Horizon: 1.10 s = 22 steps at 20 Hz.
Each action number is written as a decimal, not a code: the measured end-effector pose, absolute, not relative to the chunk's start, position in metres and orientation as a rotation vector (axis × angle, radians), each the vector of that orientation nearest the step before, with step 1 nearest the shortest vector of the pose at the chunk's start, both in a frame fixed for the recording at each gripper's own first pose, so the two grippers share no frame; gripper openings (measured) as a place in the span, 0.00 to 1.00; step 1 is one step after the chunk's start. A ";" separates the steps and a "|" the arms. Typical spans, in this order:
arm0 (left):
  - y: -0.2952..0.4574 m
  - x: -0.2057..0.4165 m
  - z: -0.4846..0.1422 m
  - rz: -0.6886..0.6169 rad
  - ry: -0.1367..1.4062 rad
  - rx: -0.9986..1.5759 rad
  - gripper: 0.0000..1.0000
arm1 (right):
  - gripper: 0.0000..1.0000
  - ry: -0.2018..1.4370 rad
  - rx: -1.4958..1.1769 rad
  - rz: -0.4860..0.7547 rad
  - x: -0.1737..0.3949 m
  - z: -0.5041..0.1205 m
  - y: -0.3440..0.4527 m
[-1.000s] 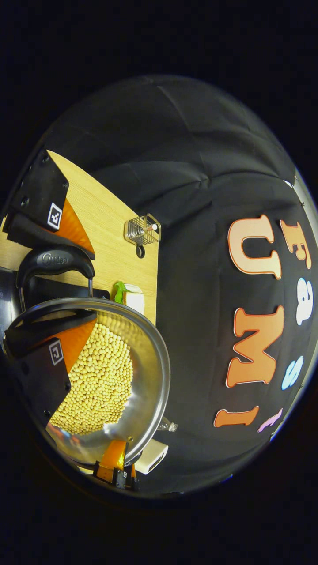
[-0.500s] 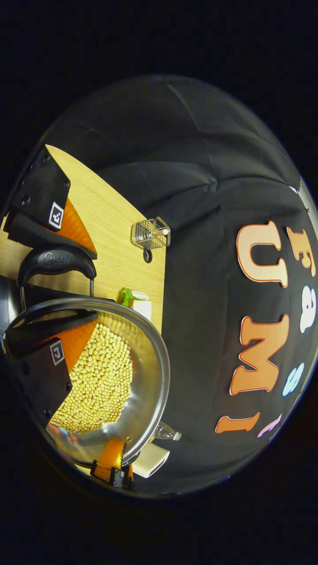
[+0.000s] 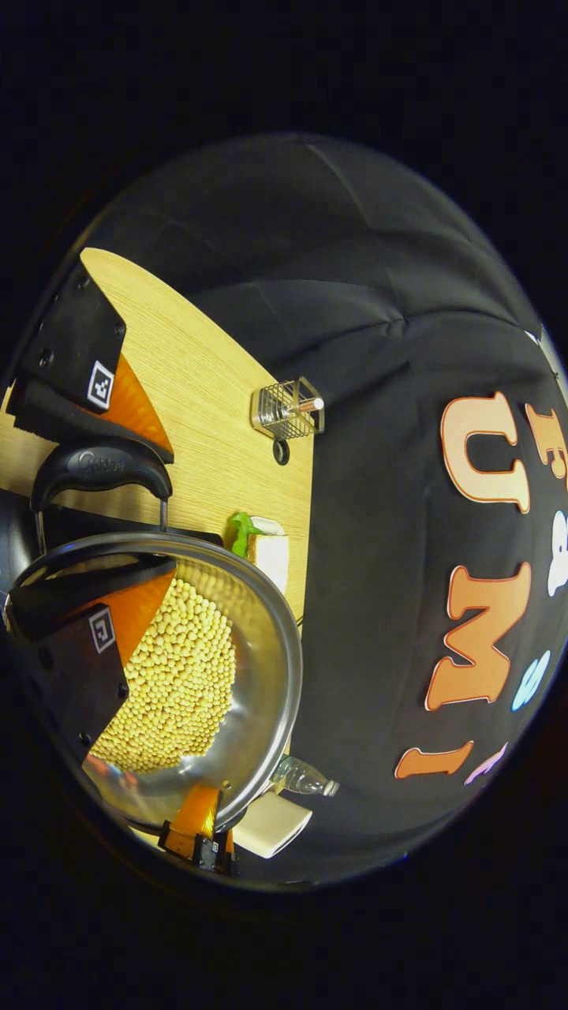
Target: First push the handle of the pot to place it horizontally, then grasp the pot with both hands and set it on the induction cooktop.
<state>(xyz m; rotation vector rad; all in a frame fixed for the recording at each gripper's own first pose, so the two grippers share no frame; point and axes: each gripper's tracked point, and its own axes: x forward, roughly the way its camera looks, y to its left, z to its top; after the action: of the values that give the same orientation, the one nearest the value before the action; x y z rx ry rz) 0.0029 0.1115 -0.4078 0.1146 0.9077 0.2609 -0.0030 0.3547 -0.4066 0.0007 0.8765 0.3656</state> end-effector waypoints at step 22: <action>0.116 0.007 -0.409 0.330 0.949 0.113 0.88 | 0.69 0.928 0.022 0.358 -0.005 -0.429 0.362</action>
<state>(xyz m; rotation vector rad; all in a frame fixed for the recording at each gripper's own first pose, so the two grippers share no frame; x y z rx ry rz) 0.0069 0.1164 -0.4089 0.1134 0.9493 0.3303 -0.0049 0.3621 -0.4286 0.0217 0.9279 0.3582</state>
